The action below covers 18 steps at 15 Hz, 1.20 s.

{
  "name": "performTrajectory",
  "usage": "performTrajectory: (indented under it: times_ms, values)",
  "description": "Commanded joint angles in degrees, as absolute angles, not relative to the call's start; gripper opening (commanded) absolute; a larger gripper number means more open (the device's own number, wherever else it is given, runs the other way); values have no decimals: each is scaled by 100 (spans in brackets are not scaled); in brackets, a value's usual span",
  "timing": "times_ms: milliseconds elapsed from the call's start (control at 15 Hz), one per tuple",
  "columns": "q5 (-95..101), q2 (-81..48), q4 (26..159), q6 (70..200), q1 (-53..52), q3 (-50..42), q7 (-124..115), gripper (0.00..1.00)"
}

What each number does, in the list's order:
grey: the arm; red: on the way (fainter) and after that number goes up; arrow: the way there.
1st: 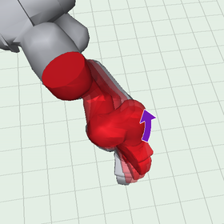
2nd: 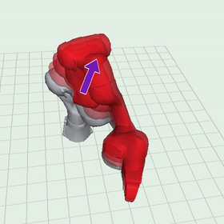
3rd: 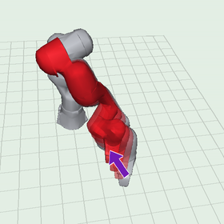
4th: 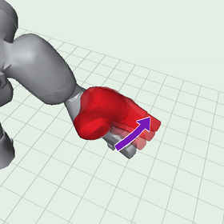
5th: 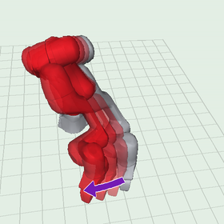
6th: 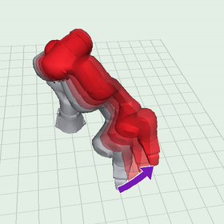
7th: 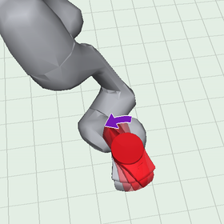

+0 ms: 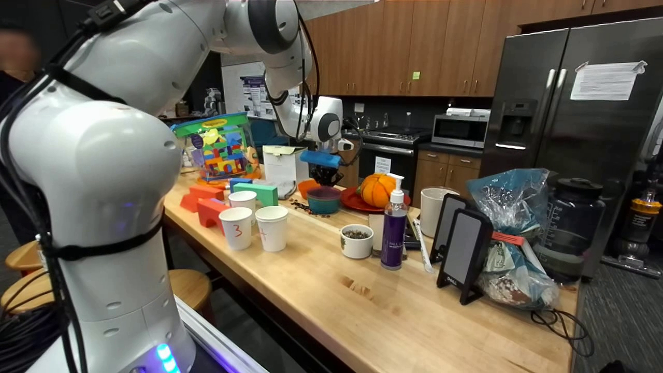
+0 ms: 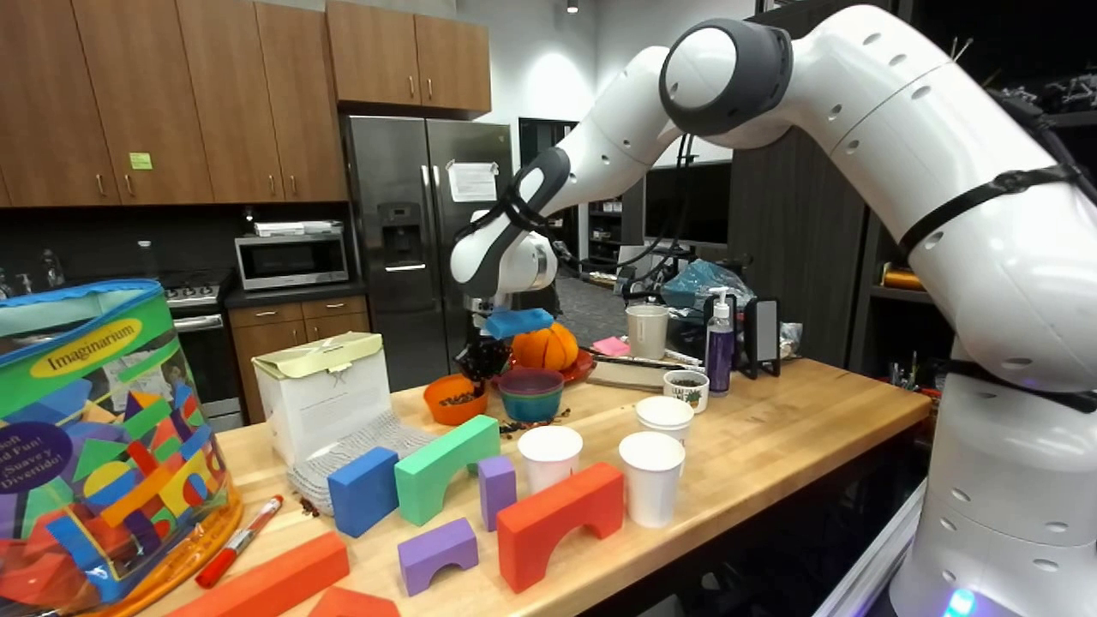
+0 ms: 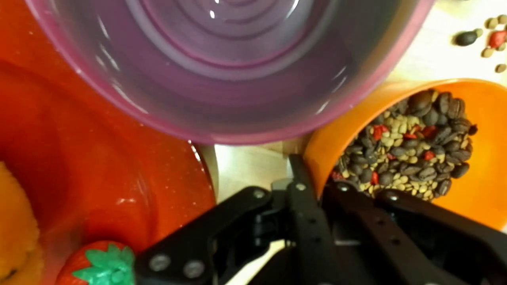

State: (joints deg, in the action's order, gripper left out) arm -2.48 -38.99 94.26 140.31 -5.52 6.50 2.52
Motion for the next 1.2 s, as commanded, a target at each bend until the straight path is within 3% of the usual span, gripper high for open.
performTrajectory:
  times_ms: [0, 1133]
  values:
    - [-233, -3635, 9708, 14045, -516, 645, 349, 1]
    - [-185, -3003, 9850, 13903, -689, 736, 440, 1]
